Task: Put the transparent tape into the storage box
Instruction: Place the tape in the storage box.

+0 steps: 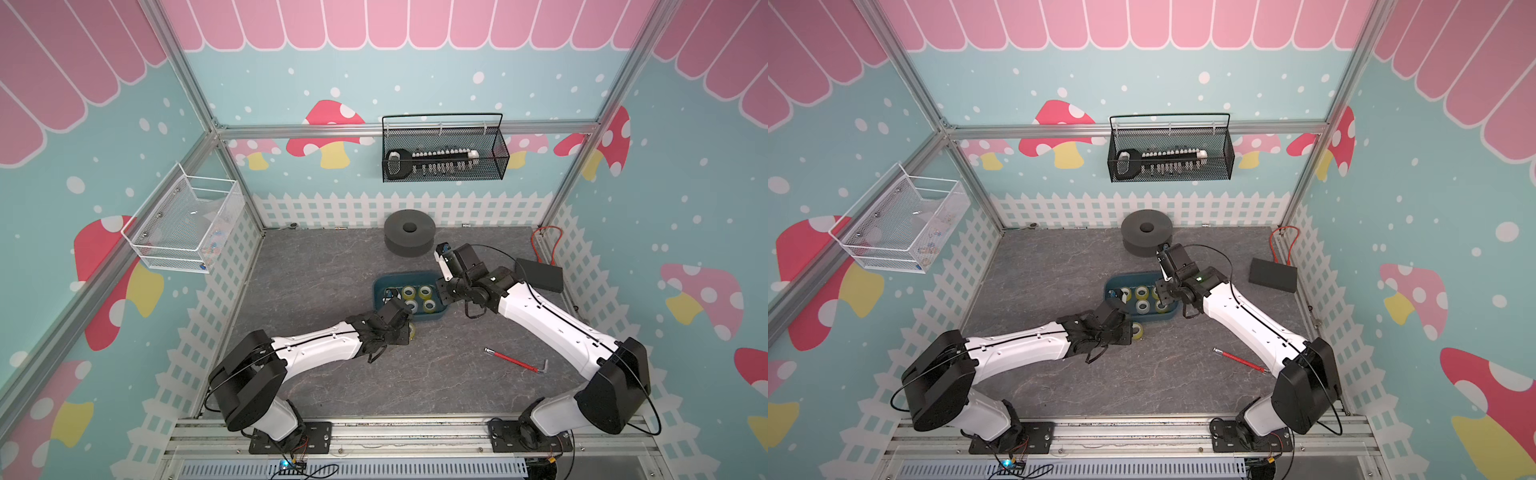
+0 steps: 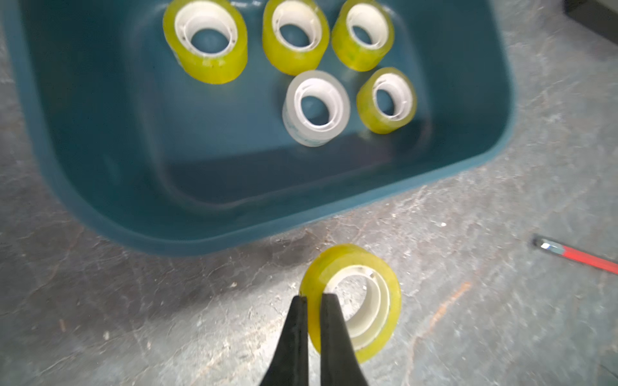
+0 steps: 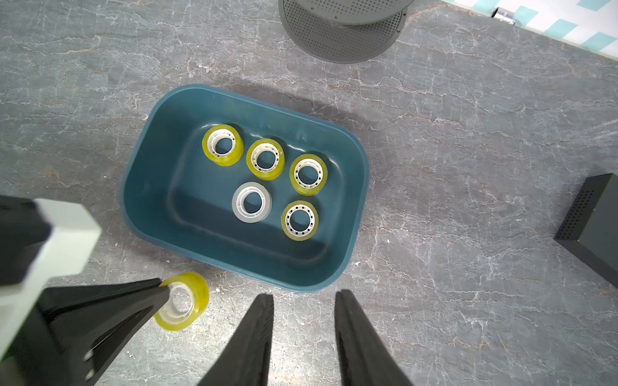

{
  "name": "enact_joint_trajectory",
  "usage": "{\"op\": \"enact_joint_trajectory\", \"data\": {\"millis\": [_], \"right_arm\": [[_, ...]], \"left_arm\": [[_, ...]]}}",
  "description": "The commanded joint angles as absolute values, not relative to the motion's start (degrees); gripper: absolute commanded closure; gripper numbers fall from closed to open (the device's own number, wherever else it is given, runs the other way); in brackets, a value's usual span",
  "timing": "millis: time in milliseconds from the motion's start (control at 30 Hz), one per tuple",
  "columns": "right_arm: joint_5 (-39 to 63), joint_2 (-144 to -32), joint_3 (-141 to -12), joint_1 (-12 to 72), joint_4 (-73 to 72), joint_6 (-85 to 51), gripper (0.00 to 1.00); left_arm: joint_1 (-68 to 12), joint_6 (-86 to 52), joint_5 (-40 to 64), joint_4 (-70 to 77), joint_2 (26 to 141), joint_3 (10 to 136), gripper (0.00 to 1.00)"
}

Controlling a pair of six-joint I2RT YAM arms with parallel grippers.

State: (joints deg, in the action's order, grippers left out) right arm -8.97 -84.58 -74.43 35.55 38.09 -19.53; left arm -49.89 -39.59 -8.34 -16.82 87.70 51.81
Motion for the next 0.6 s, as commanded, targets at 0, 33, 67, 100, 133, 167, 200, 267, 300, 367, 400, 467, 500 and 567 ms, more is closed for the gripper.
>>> {"op": "enact_joint_trajectory", "data": {"millis": [0, 33, 67, 100, 133, 167, 200, 267, 300, 367, 400, 467, 500, 567], "right_arm": [[-8.2, -85.3, -75.8, 35.2, 37.4, -19.1, 0.63], [-8.2, -85.7, -76.0, 35.2, 37.3, -18.9, 0.63], [-8.1, -86.0, -76.4, 35.2, 37.3, -18.8, 0.63], [-8.1, -86.4, -76.8, 35.2, 37.4, -18.7, 0.63], [-8.1, -86.8, -77.1, 35.1, 37.2, -18.6, 0.63], [-7.9, -87.3, -77.4, 35.1, 37.2, -18.5, 0.62], [-7.8, -87.7, -77.8, 35.1, 37.1, -18.4, 0.59], [-7.5, -88.5, -78.6, 35.0, 36.9, -18.2, 0.52], [-7.5, -88.9, -78.9, 34.9, 36.8, -18.1, 0.51], [-7.5, -89.5, -79.7, 34.6, 36.6, -17.9, 0.4], [-7.4, -89.7, -80.0, 34.4, 36.5, -17.8, 0.36], [-7.2, -90.2, -80.6, 34.1, 36.0, -17.5, 0.33], [-7.1, -90.5, -80.9, 33.7, 35.9, -17.4, 0.32], [-6.6, -91.1, -81.4, 33.2, 35.8, -17.3, 0.3]], "left_arm": [[-50.5, -37.9, -8.4, -19.8, 84.0, 54.1, 1.0], [-50.5, -37.6, -8.5, -20.6, 83.4, 54.8, 1.0], [-50.5, -37.2, -8.9, -21.6, 83.0, 55.6, 1.0], [-50.5, -36.7, -9.4, -22.6, 82.9, 56.7, 1.0], [-50.5, -36.0, -10.1, -23.7, 82.9, 58.0, 1.0], [-50.3, -35.1, -10.7, -24.6, 83.1, 59.3, 1.0], [-49.9, -34.4, -10.8, -25.1, 83.3, 60.4, 1.0], [-48.5, -33.0, -10.3, -26.1, 84.2, 62.8, 1.0], [-47.8, -32.5, -10.1, -26.1, 84.6, 63.6, 1.0], [-46.1, -31.3, -9.5, -26.2, 85.3, 64.7, 1.0], [-45.3, -30.8, -9.1, -26.2, 85.6, 64.9, 1.0], [-43.3, -29.8, -8.4, -26.2, 86.3, 64.9, 1.0], [-42.4, -29.4, -8.4, -26.1, 86.5, 64.9, 1.0], [-40.7, -28.1, -6.7, -26.0, 87.6, 65.0, 1.0]]}}
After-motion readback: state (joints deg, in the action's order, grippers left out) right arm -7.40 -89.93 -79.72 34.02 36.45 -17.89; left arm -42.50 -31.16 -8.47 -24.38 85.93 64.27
